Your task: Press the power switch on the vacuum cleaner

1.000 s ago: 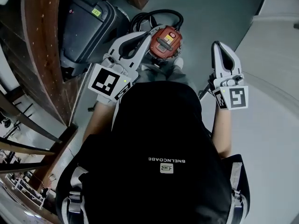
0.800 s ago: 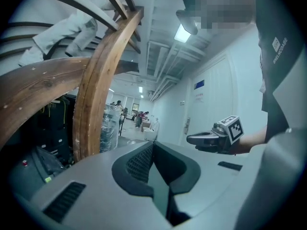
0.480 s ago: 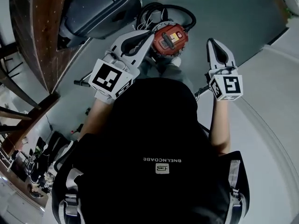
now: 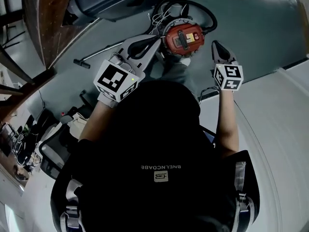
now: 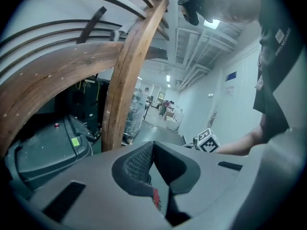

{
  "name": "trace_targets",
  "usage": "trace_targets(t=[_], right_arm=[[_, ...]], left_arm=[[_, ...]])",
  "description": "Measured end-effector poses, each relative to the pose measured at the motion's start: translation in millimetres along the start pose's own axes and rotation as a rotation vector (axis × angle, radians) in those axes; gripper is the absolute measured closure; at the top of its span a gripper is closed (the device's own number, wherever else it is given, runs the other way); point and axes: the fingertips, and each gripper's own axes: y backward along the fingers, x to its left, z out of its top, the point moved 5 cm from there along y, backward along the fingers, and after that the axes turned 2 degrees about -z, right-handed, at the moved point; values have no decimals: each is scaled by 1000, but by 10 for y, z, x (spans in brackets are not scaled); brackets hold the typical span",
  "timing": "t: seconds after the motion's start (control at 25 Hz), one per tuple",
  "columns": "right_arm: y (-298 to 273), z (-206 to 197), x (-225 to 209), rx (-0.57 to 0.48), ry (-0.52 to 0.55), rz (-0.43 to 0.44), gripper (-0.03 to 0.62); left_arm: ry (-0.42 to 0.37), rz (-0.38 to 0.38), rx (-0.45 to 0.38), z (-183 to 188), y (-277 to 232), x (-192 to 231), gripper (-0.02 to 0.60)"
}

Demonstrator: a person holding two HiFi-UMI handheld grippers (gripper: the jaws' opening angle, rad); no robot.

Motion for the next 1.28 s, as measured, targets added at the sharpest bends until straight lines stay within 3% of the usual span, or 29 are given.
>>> trace_targets(t=[0.36, 0.8, 1.16, 1.28], right_arm=[[-981, -891, -228, 239, -23, 58, 568], [-1948, -1883, -487, 445, -25, 76, 568], [-2460, -2214, -629, 530, -2, 76, 568], [-2616, -2301, -639, 558, 6, 82, 568]], left_arm=[[123, 110, 66, -542, -96, 278, 568], [219, 184, 156, -1165, -169, 339, 568], [278, 204, 202, -1542, -285, 315, 568], [273, 216, 166, -1594, -355, 308, 568]])
